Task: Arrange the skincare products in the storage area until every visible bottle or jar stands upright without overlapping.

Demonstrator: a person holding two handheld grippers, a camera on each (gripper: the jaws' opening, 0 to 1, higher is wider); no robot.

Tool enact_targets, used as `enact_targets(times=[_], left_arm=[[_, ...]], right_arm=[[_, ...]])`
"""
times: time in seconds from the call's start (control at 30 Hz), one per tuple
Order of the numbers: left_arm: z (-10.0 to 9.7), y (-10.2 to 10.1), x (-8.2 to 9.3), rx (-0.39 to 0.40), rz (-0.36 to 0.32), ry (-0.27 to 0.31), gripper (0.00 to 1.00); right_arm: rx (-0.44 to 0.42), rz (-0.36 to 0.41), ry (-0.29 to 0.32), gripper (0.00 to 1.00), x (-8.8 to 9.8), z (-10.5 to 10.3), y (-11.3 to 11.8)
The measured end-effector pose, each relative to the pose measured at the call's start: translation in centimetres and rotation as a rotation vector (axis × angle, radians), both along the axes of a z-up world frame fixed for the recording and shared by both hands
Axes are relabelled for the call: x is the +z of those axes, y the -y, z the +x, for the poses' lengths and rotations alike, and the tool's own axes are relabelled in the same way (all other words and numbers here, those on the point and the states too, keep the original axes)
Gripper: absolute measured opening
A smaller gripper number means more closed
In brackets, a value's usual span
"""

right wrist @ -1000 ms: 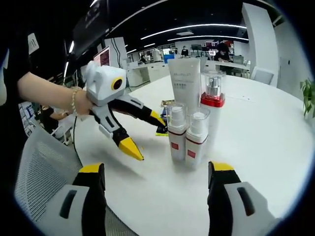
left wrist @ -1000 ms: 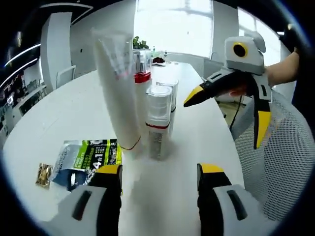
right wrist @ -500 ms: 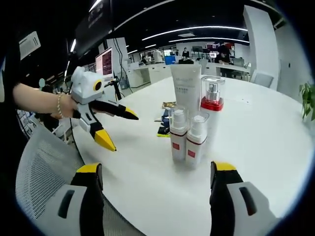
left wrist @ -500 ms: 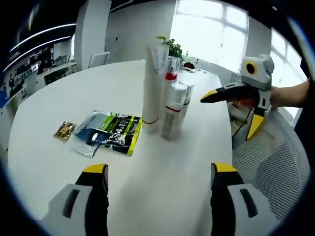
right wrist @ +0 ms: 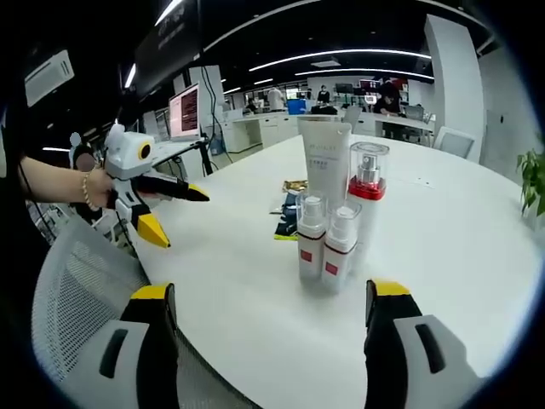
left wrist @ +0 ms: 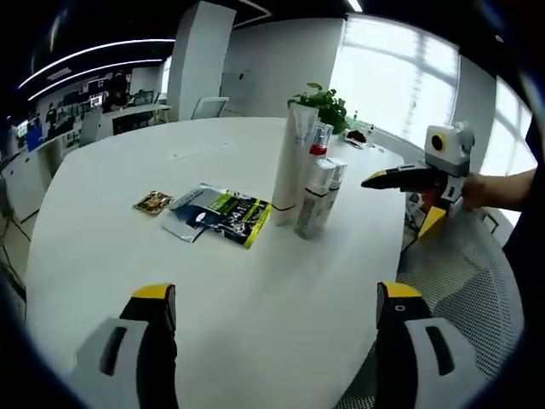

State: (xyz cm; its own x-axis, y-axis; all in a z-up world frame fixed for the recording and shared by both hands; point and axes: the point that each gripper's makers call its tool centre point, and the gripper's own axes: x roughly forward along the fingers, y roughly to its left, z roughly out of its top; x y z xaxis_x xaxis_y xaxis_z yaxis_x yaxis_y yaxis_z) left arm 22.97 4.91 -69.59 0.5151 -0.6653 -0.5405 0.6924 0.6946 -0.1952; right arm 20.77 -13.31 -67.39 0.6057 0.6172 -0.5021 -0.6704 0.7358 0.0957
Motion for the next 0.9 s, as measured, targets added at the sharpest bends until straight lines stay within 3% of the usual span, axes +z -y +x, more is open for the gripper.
enact_targets(times=[0.43, 0.9], left_arm=[[-2.6, -3.1, 0.7, 0.109, -0.020, -0.022, 0.97], [-3.5, -3.3, 1.6, 0.123, -0.019, -0.006, 0.99]], right_arm=[[-0.002, -0.003, 0.006, 0.92, 0.5, -0.7, 0.3], [-0.008, 0.003, 0.011, 0.93, 1.0, -1.1, 0.5]])
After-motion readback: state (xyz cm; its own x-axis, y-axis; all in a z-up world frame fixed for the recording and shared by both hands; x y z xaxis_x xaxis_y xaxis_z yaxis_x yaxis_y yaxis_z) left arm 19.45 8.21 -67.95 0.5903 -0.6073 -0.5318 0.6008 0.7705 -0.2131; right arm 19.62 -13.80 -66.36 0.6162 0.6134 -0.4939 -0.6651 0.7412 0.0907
